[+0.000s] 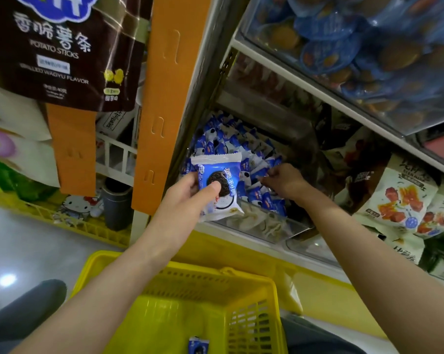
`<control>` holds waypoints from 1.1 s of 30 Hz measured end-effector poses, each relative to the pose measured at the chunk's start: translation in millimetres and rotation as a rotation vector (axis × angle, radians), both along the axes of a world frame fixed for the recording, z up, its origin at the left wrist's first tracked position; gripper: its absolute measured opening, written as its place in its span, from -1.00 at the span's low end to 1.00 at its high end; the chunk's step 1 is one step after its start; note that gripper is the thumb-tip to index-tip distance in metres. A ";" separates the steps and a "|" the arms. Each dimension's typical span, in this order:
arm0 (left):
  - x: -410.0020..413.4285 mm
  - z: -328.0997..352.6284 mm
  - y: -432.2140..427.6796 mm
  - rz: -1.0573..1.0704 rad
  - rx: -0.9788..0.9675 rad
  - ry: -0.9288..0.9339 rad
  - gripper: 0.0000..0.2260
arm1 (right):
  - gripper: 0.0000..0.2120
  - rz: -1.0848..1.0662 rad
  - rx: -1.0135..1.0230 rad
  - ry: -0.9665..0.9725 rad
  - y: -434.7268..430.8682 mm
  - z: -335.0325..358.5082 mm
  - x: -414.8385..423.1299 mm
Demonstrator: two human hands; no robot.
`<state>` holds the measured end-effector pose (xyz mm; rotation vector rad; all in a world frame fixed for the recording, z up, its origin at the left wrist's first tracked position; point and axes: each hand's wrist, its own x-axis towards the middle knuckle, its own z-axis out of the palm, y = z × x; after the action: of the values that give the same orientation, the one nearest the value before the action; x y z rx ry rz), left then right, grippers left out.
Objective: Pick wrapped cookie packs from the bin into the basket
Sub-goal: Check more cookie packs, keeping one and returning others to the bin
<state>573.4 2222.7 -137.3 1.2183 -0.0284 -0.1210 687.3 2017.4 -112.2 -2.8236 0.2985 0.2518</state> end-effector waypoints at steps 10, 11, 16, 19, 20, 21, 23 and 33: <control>-13.7 4.9 -1.6 -0.027 -0.139 0.034 -0.79 | -0.86 0.197 0.363 -0.605 26.0 45.8 -67.4; -15.3 5.2 -1.5 -0.037 -0.147 0.023 -0.75 | -0.88 0.222 0.420 -0.570 30.8 46.0 -78.5; -20.1 2.7 -4.7 -0.072 -0.179 0.014 -0.65 | -0.86 0.241 0.627 -0.322 41.9 36.1 -109.2; -22.3 0.4 -5.9 -0.069 -0.132 -0.007 -0.65 | -0.94 0.207 0.750 -0.249 43.4 30.7 -116.1; -22.7 -0.3 -6.7 -0.066 -0.129 -0.007 -0.65 | -0.90 0.182 0.785 -0.231 43.6 29.0 -117.5; -23.2 -0.6 -6.5 -0.057 -0.143 0.002 -0.65 | -0.85 0.154 0.817 -0.220 43.2 27.9 -118.9; -22.7 -1.2 -5.5 -0.045 -0.189 0.040 -0.64 | -0.83 0.133 0.861 -0.212 43.1 28.6 -121.7; -24.3 1.5 -7.6 0.009 -0.136 0.064 -0.46 | -0.42 0.237 0.906 -0.110 57.8 20.6 -132.7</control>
<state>549.1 2215.0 -135.9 1.0783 0.0245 -0.1476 554.6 2075.2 -91.6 -1.9542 -0.1546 0.2068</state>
